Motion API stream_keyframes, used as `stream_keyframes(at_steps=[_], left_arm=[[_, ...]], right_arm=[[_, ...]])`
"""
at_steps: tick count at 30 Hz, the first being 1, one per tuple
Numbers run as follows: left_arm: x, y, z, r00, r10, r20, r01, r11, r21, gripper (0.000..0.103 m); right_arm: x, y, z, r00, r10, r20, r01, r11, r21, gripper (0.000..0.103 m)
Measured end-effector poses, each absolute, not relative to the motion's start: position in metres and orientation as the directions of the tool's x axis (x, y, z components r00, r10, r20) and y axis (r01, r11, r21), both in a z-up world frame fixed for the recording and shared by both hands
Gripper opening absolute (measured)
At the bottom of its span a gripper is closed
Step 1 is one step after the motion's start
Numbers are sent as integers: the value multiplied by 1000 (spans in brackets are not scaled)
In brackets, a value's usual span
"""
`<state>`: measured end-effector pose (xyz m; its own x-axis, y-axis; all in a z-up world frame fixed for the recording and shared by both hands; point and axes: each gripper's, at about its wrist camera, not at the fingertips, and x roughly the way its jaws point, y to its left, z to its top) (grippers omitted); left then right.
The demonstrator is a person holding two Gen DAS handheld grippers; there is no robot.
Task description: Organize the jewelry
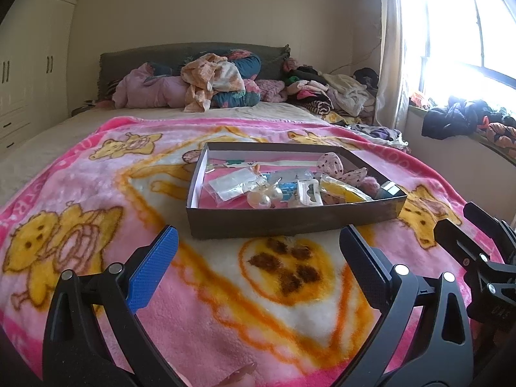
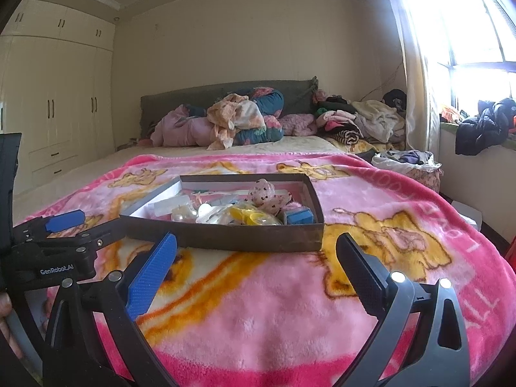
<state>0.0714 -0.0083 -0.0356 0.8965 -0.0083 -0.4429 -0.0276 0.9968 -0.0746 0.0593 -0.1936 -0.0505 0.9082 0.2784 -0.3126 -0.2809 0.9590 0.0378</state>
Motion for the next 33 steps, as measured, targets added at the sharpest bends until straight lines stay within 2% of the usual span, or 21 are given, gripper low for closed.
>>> stream_keyframes(at_steps=[33], left_arm=[[71,-10,-36,896,-12,-444,-25,997,-77,91]], right_arm=[[58,-194,-50,909,280,-308,-282,959,38,97]])
